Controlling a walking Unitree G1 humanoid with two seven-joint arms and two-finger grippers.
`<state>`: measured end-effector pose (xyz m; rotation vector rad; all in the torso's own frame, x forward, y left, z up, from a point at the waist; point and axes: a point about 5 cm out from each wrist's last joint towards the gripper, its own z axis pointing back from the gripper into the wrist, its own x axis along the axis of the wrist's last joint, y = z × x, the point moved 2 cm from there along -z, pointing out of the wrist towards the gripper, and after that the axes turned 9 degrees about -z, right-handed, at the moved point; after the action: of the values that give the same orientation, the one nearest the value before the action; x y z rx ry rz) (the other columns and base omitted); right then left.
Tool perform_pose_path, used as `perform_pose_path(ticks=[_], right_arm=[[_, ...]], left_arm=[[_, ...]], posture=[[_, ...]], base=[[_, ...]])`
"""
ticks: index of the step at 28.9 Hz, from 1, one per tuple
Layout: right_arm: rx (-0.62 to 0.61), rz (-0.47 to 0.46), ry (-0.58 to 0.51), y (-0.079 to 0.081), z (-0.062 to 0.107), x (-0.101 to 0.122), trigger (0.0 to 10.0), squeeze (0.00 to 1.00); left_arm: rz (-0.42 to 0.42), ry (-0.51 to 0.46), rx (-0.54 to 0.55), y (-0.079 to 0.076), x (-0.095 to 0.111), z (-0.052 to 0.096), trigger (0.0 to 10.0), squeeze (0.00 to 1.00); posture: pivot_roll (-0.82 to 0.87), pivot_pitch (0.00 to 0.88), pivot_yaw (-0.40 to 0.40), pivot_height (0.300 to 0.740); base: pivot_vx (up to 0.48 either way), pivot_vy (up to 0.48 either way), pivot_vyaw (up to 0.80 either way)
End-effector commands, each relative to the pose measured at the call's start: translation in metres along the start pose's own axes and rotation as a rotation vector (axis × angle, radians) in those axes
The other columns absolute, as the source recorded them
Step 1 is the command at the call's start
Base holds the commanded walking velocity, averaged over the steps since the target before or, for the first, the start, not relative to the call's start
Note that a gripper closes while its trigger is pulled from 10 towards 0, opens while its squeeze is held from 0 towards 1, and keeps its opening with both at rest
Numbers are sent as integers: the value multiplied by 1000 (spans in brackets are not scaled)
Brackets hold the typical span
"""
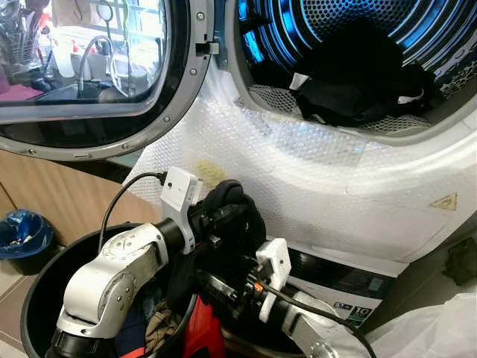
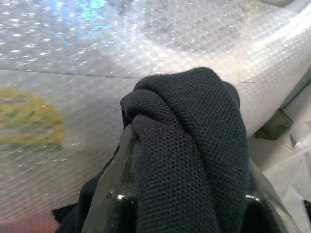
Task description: Clothes washing
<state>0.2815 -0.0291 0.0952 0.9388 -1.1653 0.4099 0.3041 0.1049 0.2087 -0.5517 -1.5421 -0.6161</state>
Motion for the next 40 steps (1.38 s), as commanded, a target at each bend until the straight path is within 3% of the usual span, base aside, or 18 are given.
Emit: perform_pose_path(ticks=[1,4,8,11,18,21,27,30,32,38,40], right_arm=[[-79,8,-13,-8,-1,-1,10000,0],[-99,-24,-45,-8,-3,2,10000,0],[-237,24,-82,-14,-11,11,10000,0],[-271,-51,-121,-16,-14,16,10000,0],[-105,-121,-135,17,-25,25,10000,0],[-150,-119,-145,15,-27,28,10000,0],[-151,-129,-124,15,-26,26,10000,0],[-198,-105,-120,11,-25,26,10000,0],[-305,-78,-148,-1,-21,29,10000,0],[-405,-135,-189,-16,-13,31,10000,0],[-499,-149,-223,-27,-9,34,10000,0]], left_arm=[[-20,-28,-2,-1,9,-4,0,0],[-17,-28,0,-1,9,-4,0,0],[-9,-28,7,-3,9,-8,0,0],[-2,-28,15,-3,9,-11,0,0],[68,0,133,-1,1,-27,0,0],[90,16,182,0,-2,-31,0,0],[137,7,211,-12,3,-42,0,0],[138,-4,176,-24,8,-48,0,0],[142,-25,161,-33,17,-52,0,0],[146,-53,146,-41,30,-52,0,0],[144,-61,135,-45,36,-51,0,0]], posture=[[21,53,-67,740],[23,49,-67,740],[22,45,-66,740],[23,41,-64,740],[16,51,-64,740],[15,54,-63,740],[16,56,-59,740],[15,54,-57,740],[15,51,-55,740],[23,52,-51,740],[25,52,-51,740]], base=[[0,0,0],[0,0,0],[0,0,0],[0,0,0],[0,0,0],[0,0,0],[0,0,0],[0,0,0],[0,0,0],[0,0,0],[0,0,0]])
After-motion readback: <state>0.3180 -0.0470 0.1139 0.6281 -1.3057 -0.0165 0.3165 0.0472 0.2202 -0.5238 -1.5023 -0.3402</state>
